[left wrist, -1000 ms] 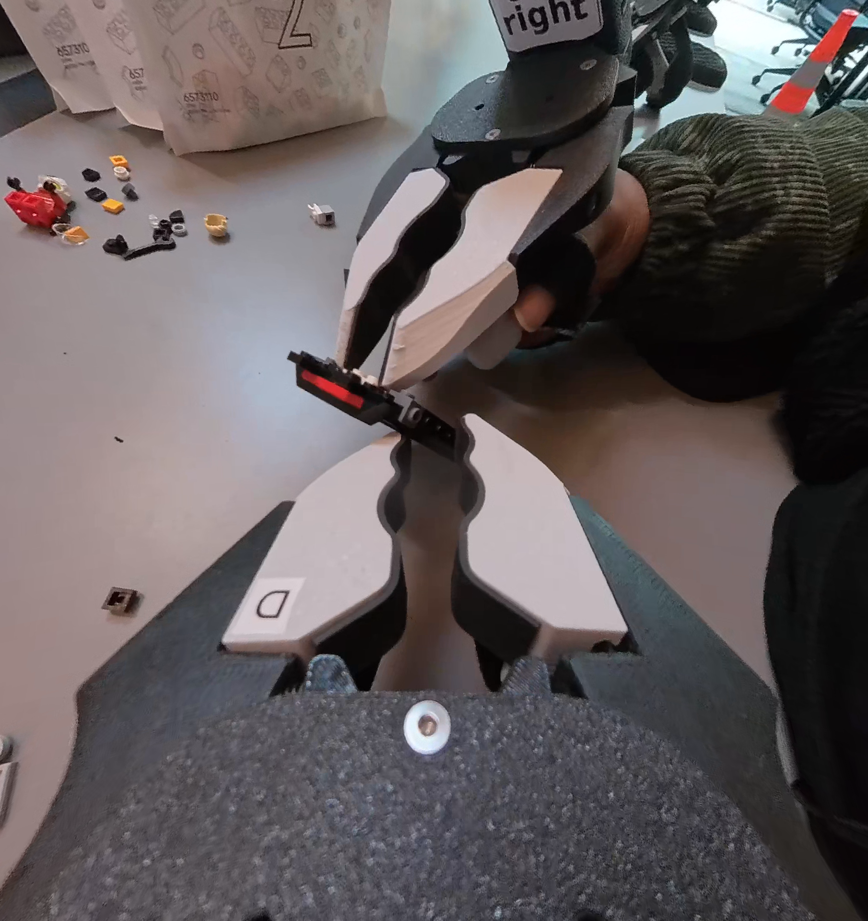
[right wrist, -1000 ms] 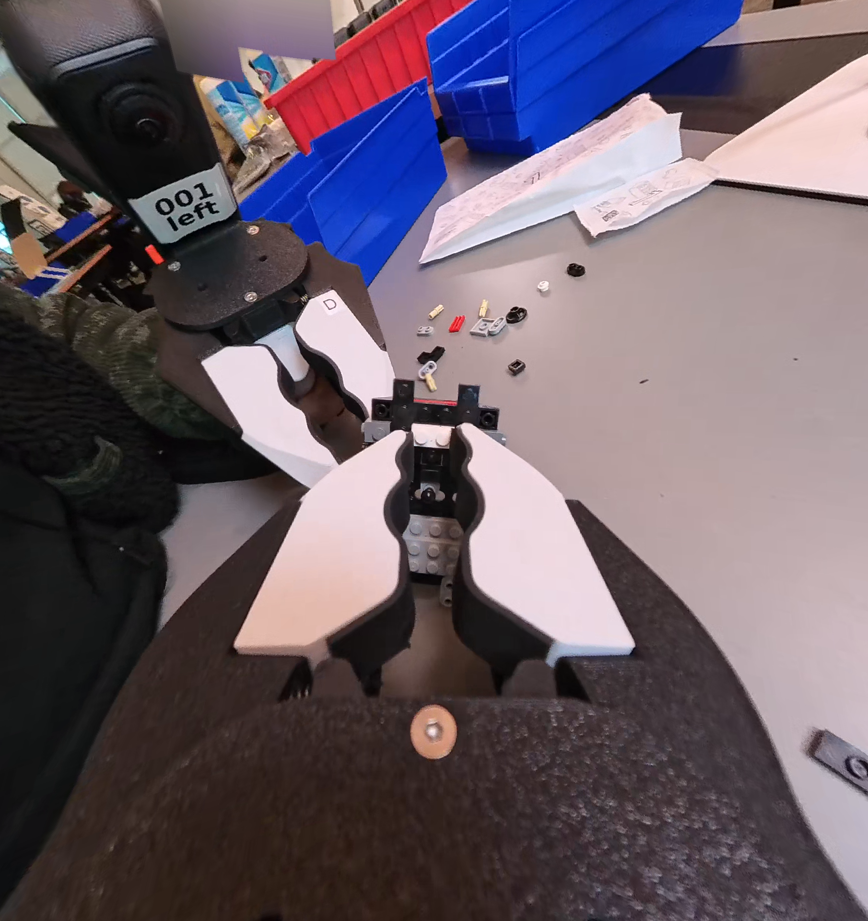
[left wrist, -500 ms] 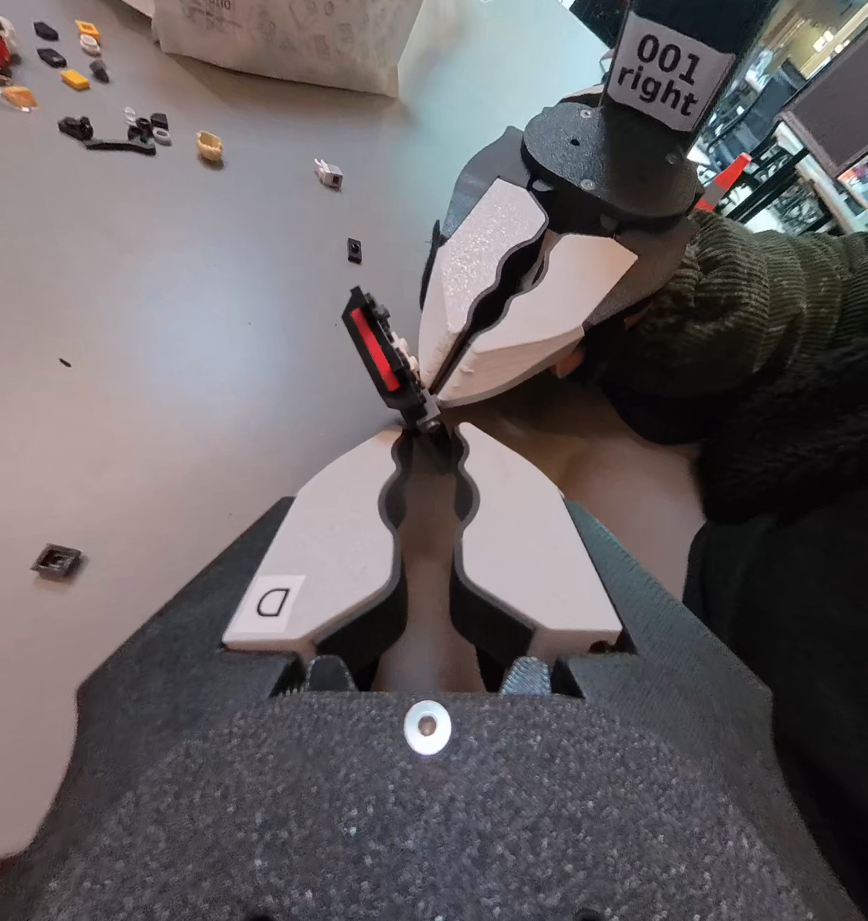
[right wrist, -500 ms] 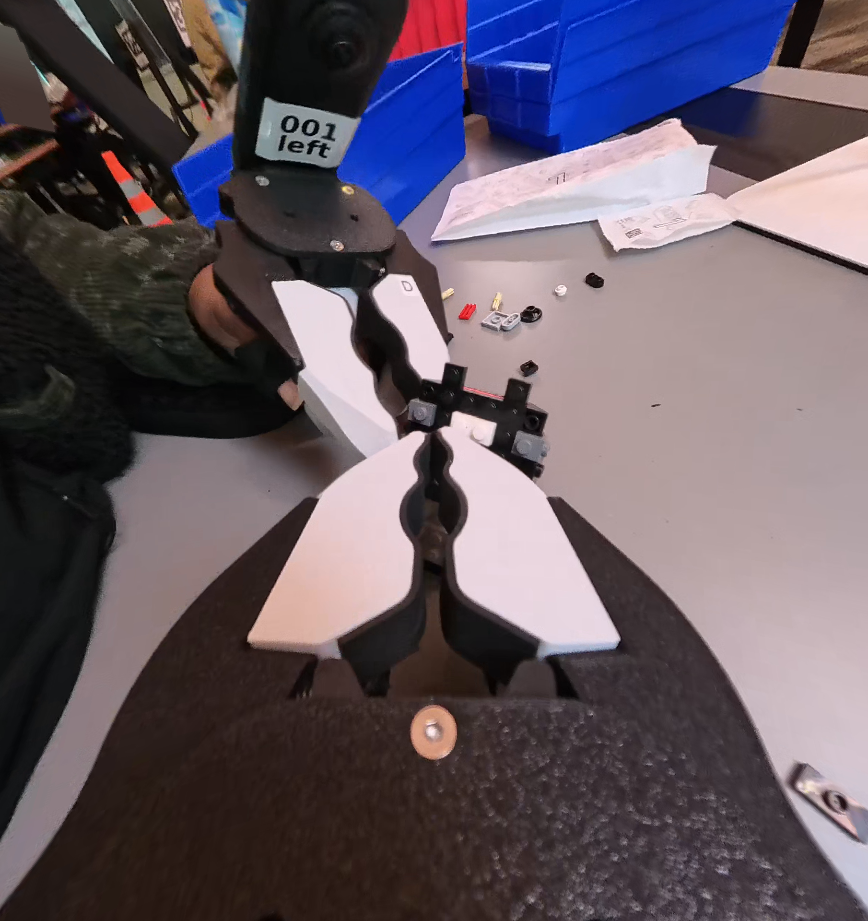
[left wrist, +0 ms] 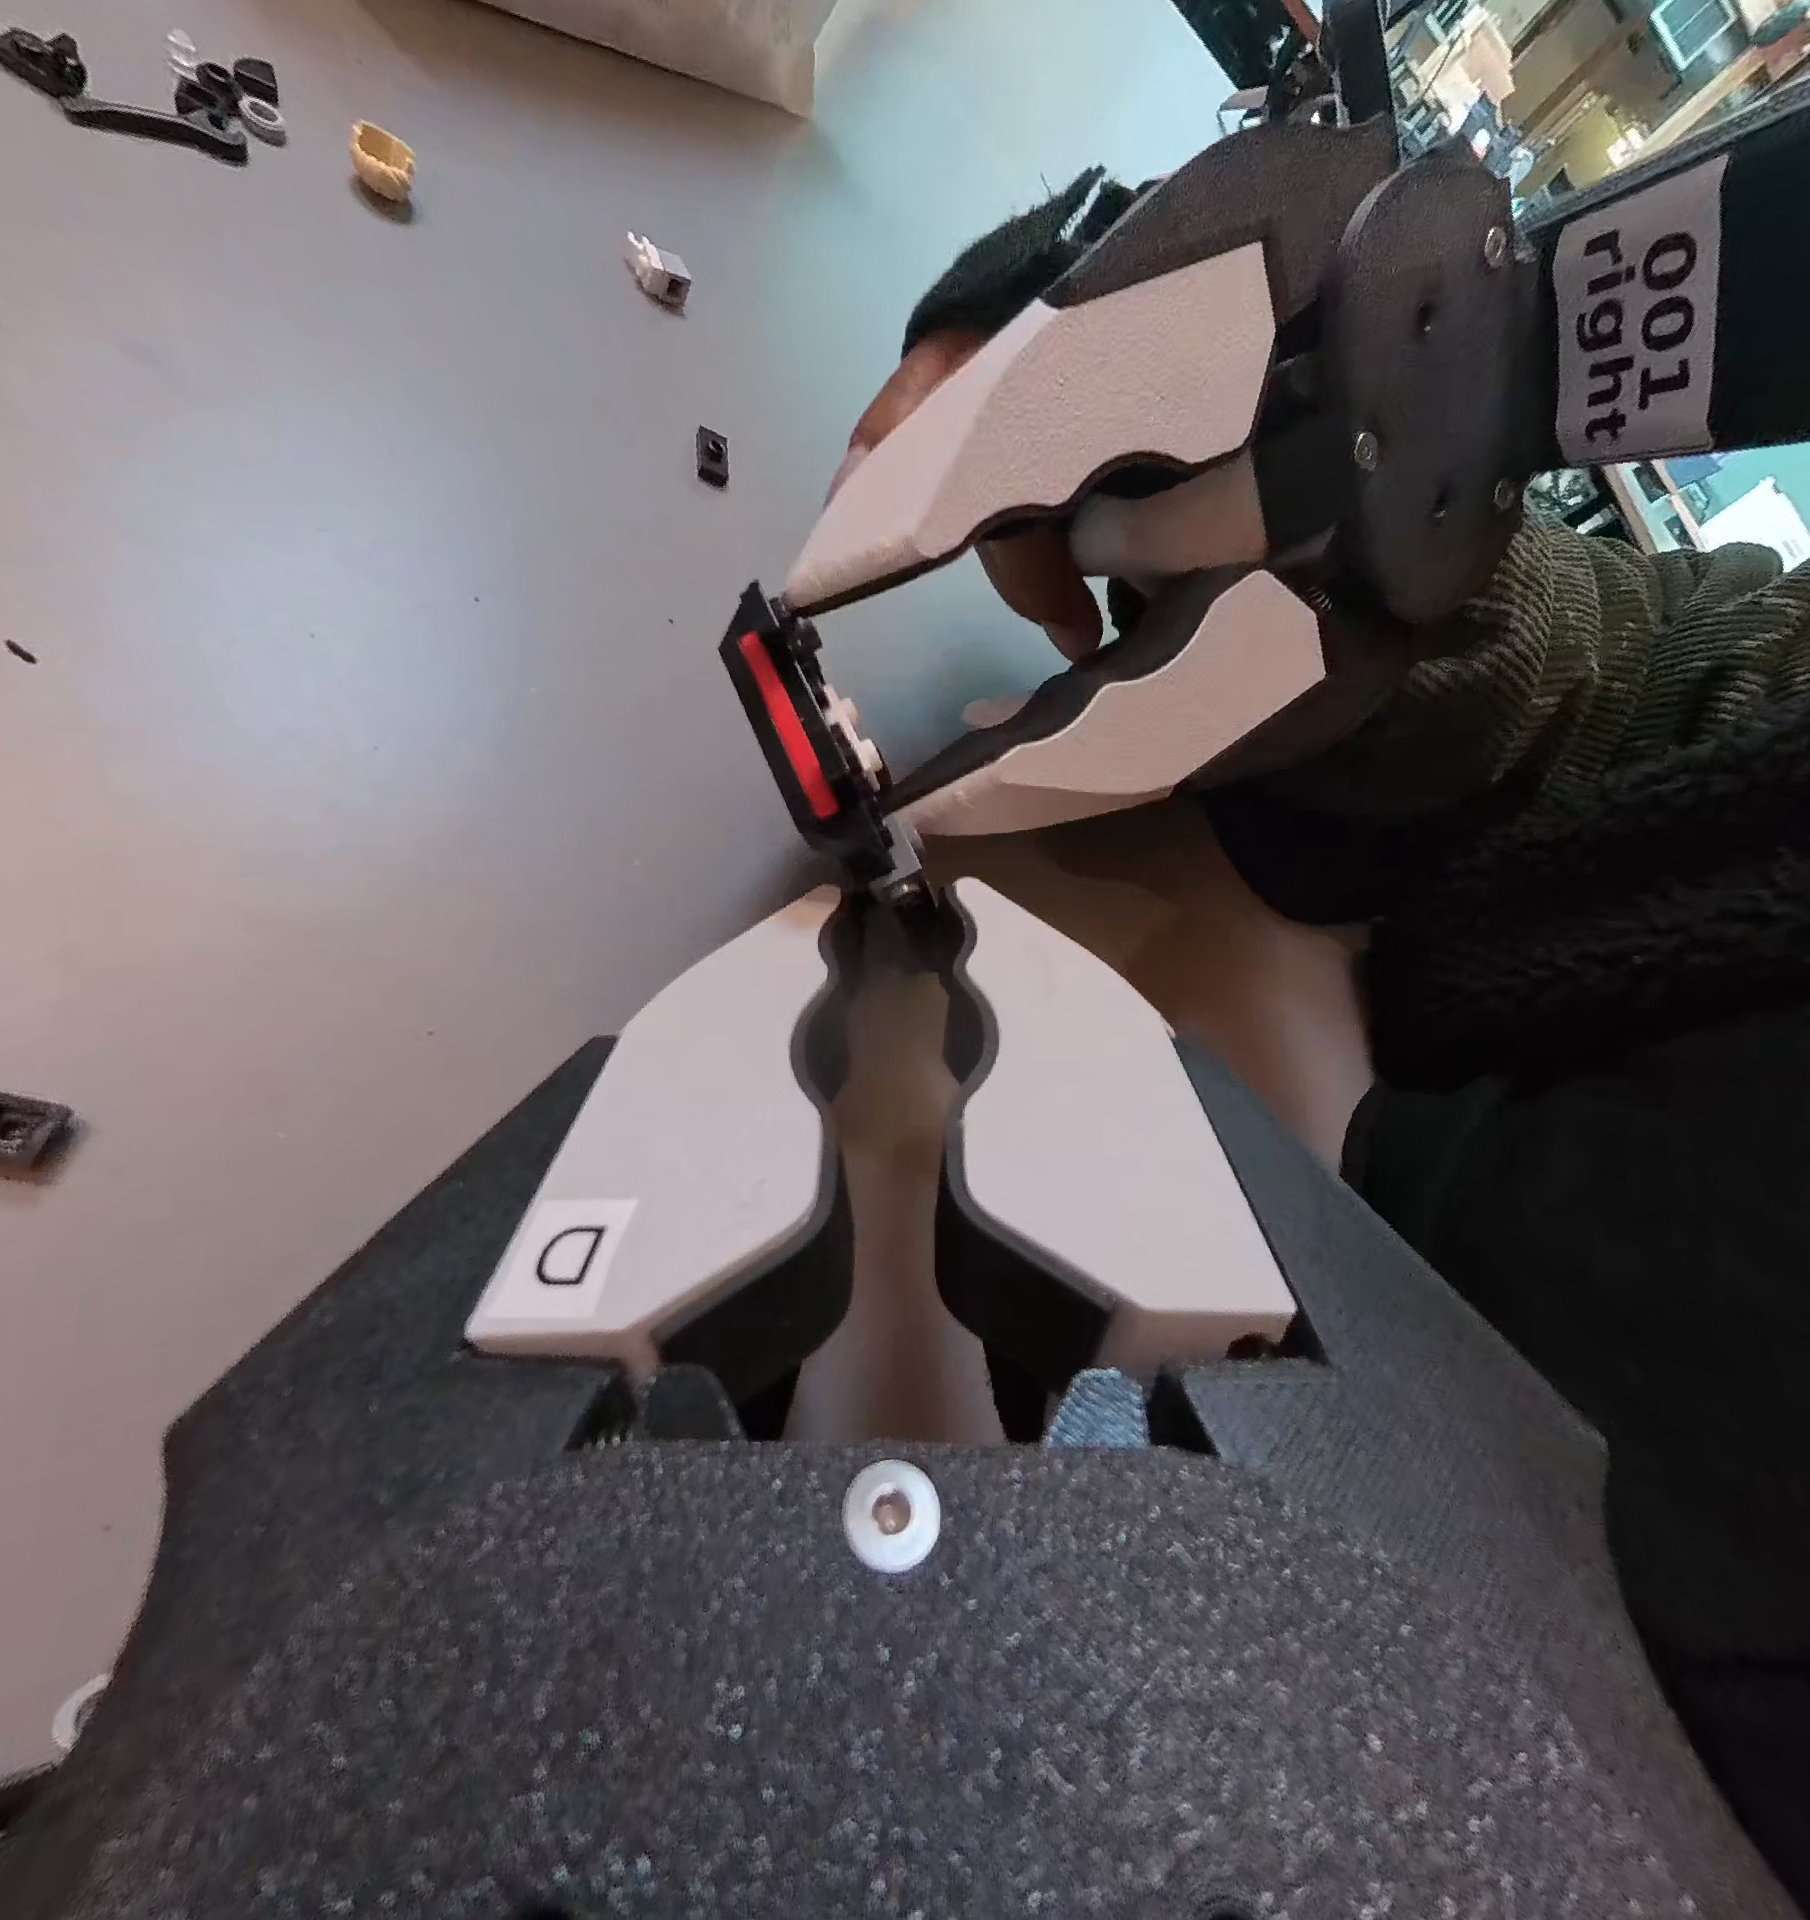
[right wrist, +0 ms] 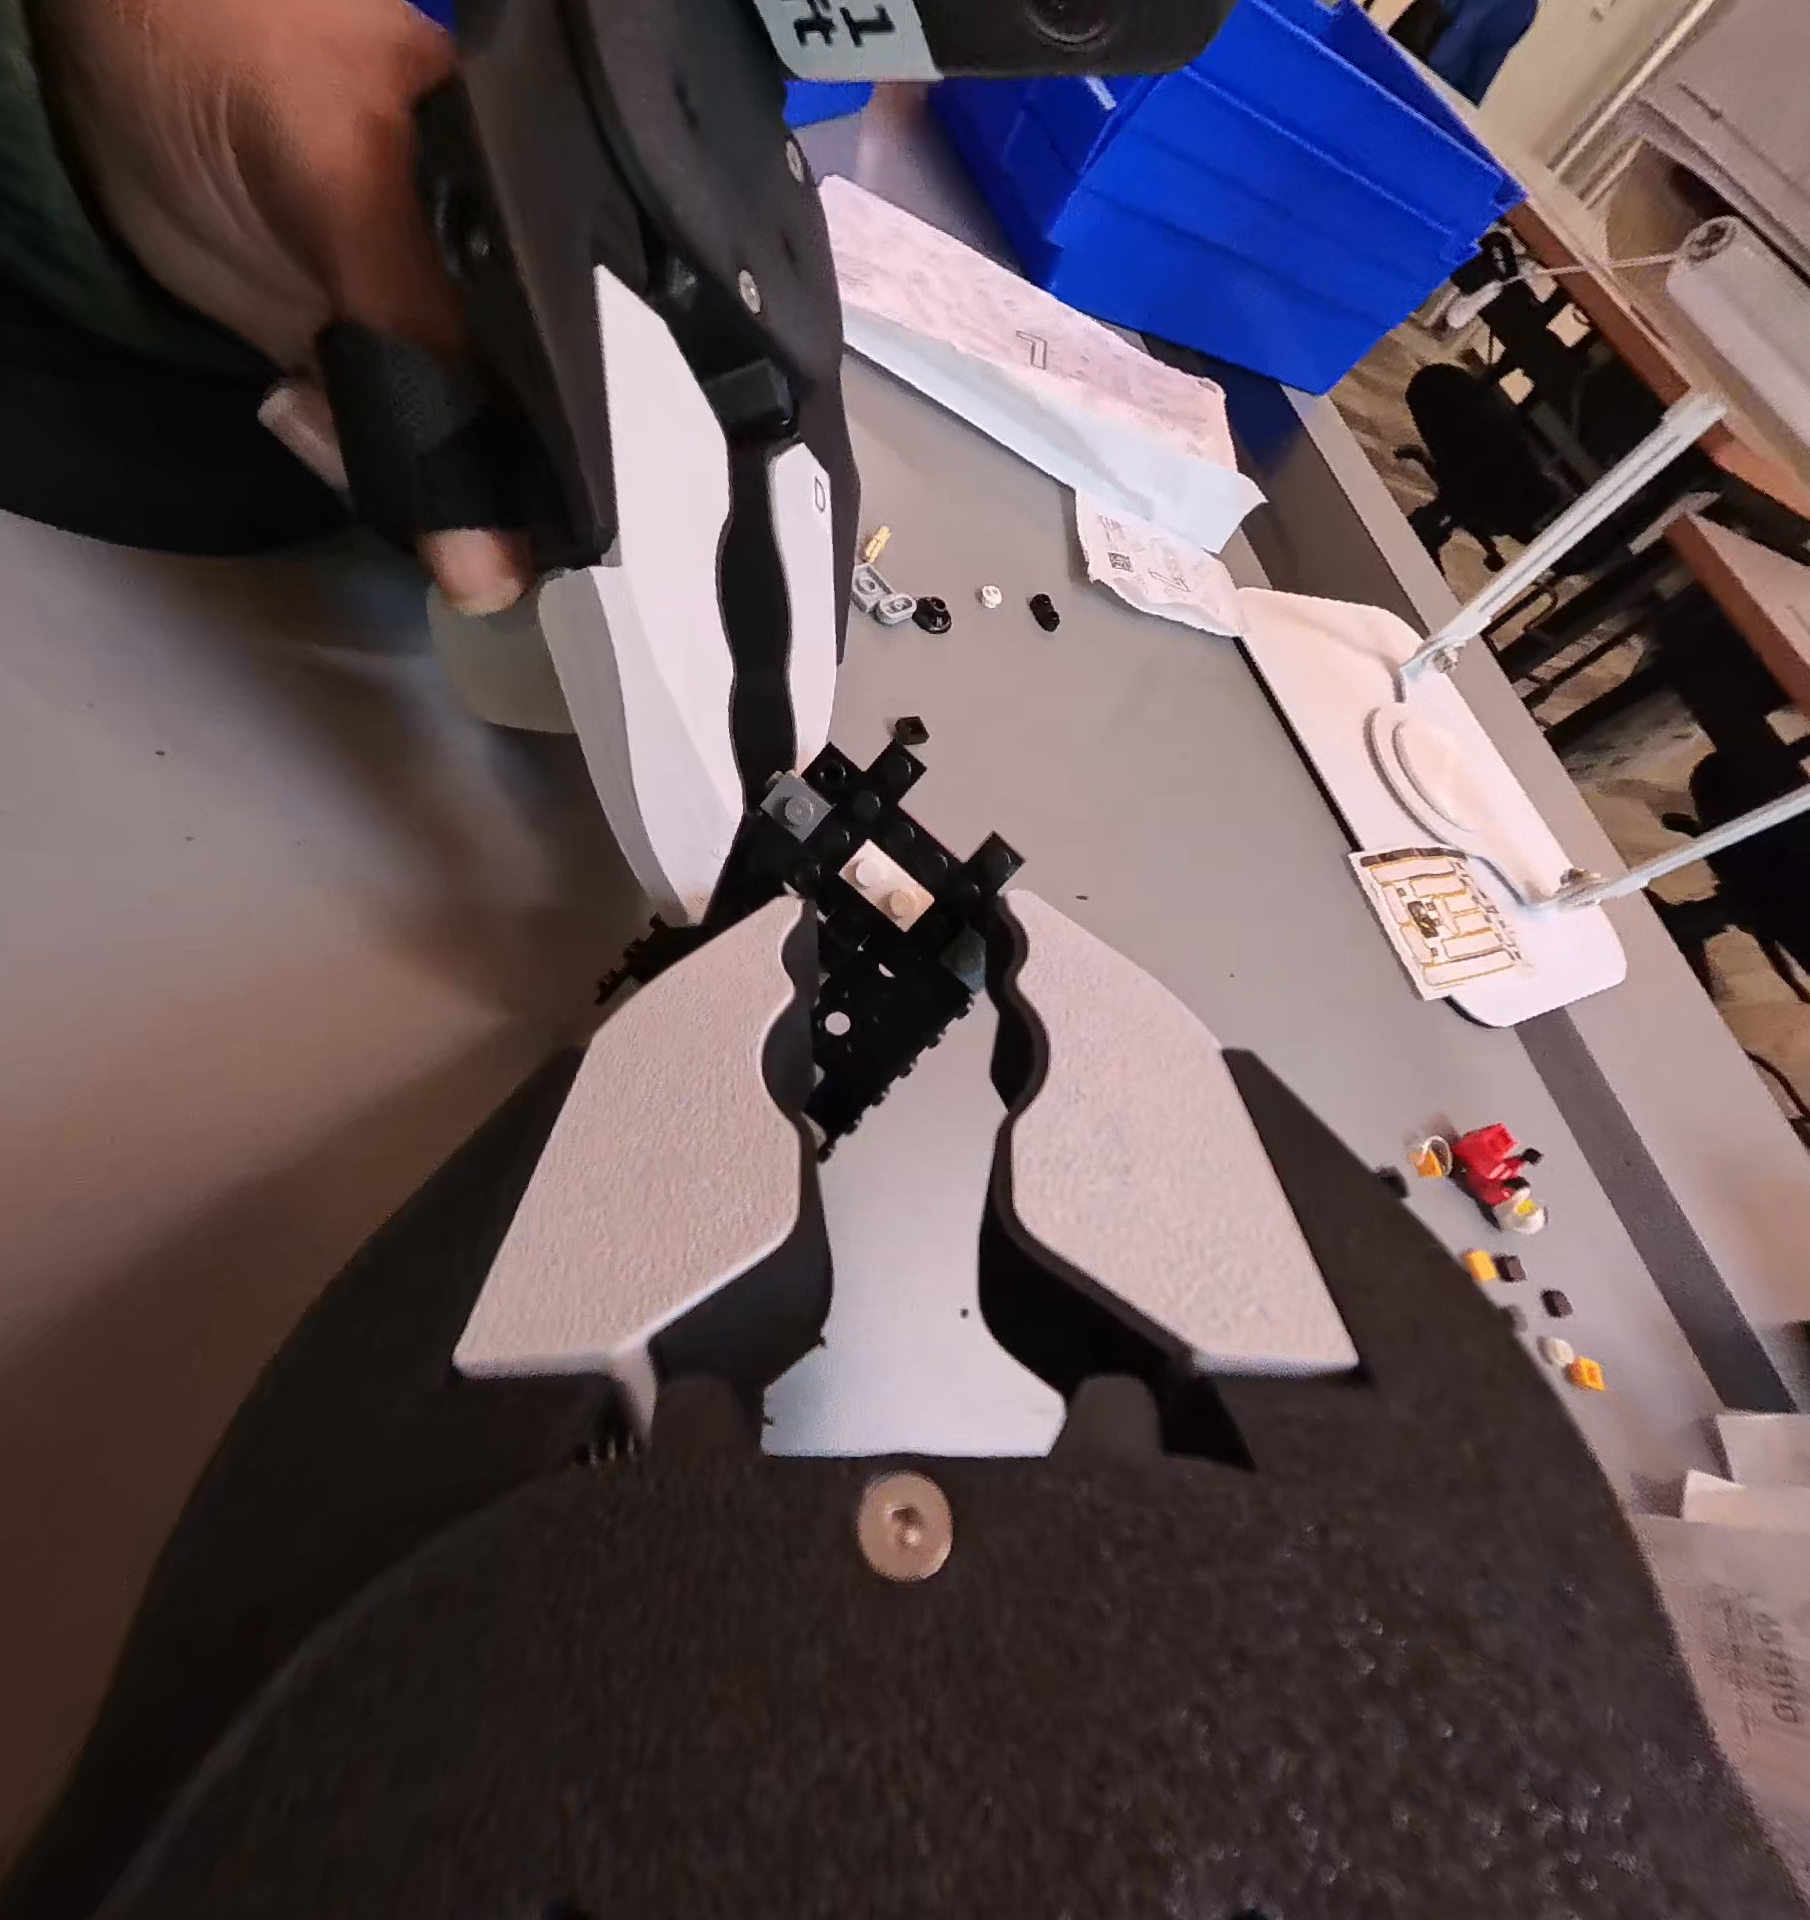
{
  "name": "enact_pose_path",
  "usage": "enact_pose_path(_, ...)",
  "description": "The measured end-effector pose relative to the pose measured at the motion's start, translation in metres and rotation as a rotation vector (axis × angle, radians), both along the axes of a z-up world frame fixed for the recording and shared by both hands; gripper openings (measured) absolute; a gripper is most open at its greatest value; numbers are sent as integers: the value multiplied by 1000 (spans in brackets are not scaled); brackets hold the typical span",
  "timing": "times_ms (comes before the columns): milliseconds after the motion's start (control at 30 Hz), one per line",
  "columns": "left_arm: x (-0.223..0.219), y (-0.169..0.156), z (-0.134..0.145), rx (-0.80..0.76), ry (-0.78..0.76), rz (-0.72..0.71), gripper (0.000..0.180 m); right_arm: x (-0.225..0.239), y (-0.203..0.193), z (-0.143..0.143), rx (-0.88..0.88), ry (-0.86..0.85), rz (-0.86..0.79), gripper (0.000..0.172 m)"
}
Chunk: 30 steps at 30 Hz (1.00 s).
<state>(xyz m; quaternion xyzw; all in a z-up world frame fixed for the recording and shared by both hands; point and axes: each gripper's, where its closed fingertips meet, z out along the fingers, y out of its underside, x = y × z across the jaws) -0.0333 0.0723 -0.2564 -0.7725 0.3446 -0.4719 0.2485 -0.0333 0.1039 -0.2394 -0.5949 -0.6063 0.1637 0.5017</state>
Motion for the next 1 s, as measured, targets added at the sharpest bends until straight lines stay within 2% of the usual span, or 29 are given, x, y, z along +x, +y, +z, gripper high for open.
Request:
enact_pose_path(67, -1, 0, 0, -12, 2, -7, 13, 0, 0, 3, -20, -3, 19, 33)
enact_pose_path(133, -2, -4, 1, -29, 1, -42, 12, 2, 1, 6, -44, -5, 31, 48)
enact_pose_path(200, 0, -10, 2, -33, -8, -85, 12, 3, -1, 2, -117, -38, 69, 54)
enact_pose_path(300, 1, -12, 1, 0, 4, -114, 12, 0, -11, -6, -228, -49, 143, 39)
enact_pose_path(400, 1, -9, 5, 4, -51, -102, 13, 1, -9, -6, -333, 18, 117, 39)
enact_pose_path(500, 5, -4, 12, 42, -107, -73, 33, -2, -11, 2, -489, 148, 96, 39)
enact_pose_path(533, 8, -4, 13, 62, -112, -77, 32, -4, -11, 2, -546, 176, 83, 39)
enact_pose_path(567, 9, -5, 14, 75, -110, -83, 22, -5, -10, 1, -586, 196, 69, 39)
enact_pose_path(667, 8, -2, 10, 33, -67, -57, 20, -4, -8, -2, -689, 231, 37, 37)
enact_pose_path(767, 4, 1, 1, -52, -36, -18, 11, -5, -6, -4, -610, 198, 25, 36)
enact_pose_path(933, 3, -1, -7, -131, 10, -6, 10, -6, -4, -2, -198, 28, 17, 41)
enact_pose_path(1000, 3, -5, -11, -169, 20, -19, 10, -7, -6, -2, -97, -23, 33, 41)
